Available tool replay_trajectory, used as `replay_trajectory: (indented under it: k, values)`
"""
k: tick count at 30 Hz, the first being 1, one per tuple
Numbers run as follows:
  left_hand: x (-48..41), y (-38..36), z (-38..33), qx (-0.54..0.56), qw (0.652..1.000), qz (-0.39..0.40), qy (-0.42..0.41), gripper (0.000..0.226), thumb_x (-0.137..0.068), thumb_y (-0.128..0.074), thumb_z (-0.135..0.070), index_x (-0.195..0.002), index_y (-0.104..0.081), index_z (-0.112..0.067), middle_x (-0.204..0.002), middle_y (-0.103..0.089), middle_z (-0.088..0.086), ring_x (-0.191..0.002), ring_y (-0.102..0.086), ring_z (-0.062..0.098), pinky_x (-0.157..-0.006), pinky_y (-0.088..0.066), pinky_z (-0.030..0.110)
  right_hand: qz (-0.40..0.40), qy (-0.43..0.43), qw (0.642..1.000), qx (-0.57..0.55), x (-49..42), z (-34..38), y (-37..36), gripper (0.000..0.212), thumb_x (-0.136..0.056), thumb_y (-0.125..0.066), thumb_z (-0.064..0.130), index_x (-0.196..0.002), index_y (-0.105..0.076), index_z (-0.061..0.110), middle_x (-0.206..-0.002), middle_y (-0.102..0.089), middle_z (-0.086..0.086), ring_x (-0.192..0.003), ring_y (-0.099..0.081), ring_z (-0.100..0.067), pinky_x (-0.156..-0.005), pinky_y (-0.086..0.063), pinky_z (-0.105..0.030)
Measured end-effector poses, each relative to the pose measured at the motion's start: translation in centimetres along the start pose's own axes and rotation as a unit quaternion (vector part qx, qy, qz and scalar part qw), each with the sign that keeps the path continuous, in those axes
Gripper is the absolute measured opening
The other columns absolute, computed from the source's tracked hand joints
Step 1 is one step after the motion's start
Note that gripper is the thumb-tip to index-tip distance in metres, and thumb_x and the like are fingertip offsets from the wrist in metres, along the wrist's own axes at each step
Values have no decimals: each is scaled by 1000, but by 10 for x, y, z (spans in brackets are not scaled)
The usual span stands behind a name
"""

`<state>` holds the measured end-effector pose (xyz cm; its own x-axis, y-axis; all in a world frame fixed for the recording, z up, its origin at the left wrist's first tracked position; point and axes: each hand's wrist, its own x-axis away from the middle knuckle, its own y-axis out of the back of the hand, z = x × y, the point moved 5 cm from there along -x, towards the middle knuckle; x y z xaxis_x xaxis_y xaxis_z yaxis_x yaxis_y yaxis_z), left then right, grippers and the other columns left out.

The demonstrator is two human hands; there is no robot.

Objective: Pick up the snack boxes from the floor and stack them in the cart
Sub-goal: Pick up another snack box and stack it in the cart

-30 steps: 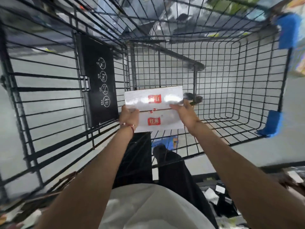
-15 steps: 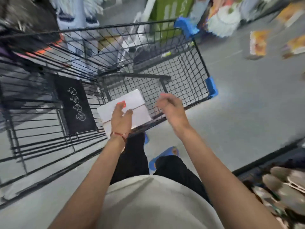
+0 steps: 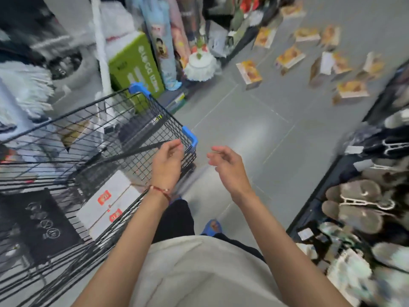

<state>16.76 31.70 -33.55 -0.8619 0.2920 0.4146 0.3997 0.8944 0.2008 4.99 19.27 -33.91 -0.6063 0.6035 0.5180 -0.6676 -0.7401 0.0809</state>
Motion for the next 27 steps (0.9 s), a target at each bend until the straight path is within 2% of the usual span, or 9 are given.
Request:
replay_trajectory:
  k: [3,5,7,11,19,25,27]
  values:
    - [-7,-53,-21,0,998,62,-10,20,-100,-57,-6,-116,-66,-13,-115,-69,5,-101,-61,11,-91,-47,31,-44,-13,999,-22,-10,7,41,33,-82,-61,36,-114,-69,29,-115,-76,-6,-110,-70,-25,-95,-52,-32]
    - [-14,-88,-36,-15,995,101,-14,23,-99,-56,-3,-119,-66,-10,-116,-68,6,-102,-60,12,-92,-45,29,-74,-19,996,-40,-20,17,67,37,-80,-60,37,-115,-69,27,-113,-76,-8,-112,-70,-25,-102,-51,-36]
    - [-26,-120,-51,-25,990,137,-14,24,-99,-56,-3,-118,-66,-12,-114,-68,3,-104,-60,11,-93,-45,28,-100,-22,993,-59,-33,28,91,41,-81,-62,35,-119,-69,21,-114,-76,-10,-107,-70,-22,-102,-50,-36]
    - [-57,-172,-80,-36,981,190,-18,27,-98,-54,1,-116,-65,-15,-111,-68,0,-104,-62,11,-90,-44,24,-139,-29,986,-92,-68,46,136,23,-100,-64,18,-123,-68,18,-111,-74,-4,-99,-69,-15,-97,-50,-31]
    - [-145,-276,-155,-71,963,260,-22,29,-94,-57,5,-117,-66,-9,-113,-70,7,-101,-63,13,-84,-46,20,-248,-49,954,-163,-144,104,210,16,-101,-61,15,-111,-68,26,-115,-76,-5,-98,-70,-14,-98,-52,-35]
    - [-193,-344,-197,-89,951,297,-19,27,-95,-56,2,-111,-65,-17,-107,-69,0,-100,-63,13,-77,-46,21,-270,-71,938,-205,-199,135,255,18,-101,-62,16,-116,-69,23,-119,-75,-7,-100,-70,-16,-101,-52,-35]
    - [-207,-367,-205,-95,949,300,-4,26,-95,-55,2,-110,-64,-17,-109,-69,1,-96,-64,12,-75,-46,23,-275,-80,932,-225,-222,140,271,18,-100,-63,15,-116,-69,22,-120,-75,-9,-98,-70,-16,-98,-53,-34]
